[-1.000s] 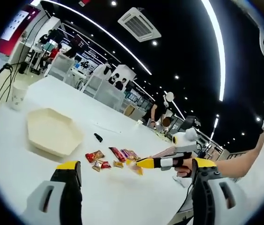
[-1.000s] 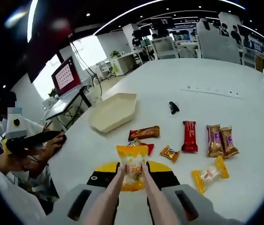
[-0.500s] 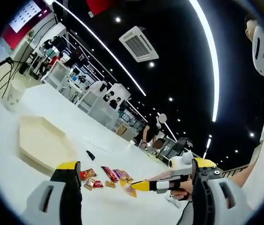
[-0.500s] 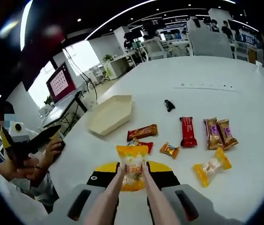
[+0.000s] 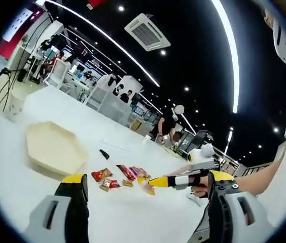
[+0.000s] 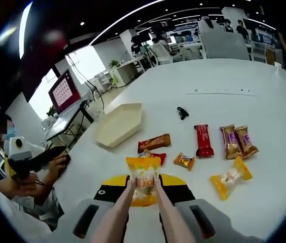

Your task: Place the target food into the container with the food tongs after gripping and lifting it, then release it inside without dropping or visibly crushing the food.

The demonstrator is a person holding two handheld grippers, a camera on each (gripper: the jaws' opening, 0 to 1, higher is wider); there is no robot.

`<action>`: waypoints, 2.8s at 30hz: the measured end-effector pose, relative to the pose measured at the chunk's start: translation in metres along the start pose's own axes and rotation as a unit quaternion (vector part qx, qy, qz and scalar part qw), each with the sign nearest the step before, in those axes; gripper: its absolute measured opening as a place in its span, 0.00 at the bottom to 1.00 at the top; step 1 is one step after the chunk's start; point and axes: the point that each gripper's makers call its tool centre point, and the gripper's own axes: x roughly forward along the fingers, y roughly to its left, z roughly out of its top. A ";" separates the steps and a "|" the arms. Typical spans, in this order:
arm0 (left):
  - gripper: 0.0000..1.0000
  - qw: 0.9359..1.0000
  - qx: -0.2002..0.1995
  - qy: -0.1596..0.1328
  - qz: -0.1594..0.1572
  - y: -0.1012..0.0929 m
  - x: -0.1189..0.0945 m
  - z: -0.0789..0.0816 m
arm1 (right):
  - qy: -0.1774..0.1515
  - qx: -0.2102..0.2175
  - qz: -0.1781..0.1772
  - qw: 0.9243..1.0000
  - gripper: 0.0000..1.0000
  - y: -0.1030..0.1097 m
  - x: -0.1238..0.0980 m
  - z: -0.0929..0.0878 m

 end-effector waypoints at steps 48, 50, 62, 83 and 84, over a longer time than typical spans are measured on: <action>0.93 0.999 0.008 0.028 0.041 0.014 -0.027 -0.002 | -0.022 -0.044 0.075 0.996 0.21 0.073 0.043 0.048; 0.93 0.999 0.007 0.027 0.045 0.016 -0.029 -0.002 | -0.023 -0.048 0.081 0.995 0.21 0.078 0.047 0.053; 0.94 0.998 0.003 0.012 0.069 0.025 -0.042 -0.001 | -0.003 -0.096 0.111 0.989 0.21 0.102 0.068 0.072; 0.99 0.995 -0.019 0.021 0.098 0.025 -0.046 -0.013 | -0.003 -0.144 0.151 0.978 0.21 0.143 0.127 0.117; 0.99 0.995 -0.021 0.021 0.099 0.025 -0.047 -0.015 | -0.001 -0.144 0.150 0.978 0.21 0.144 0.133 0.119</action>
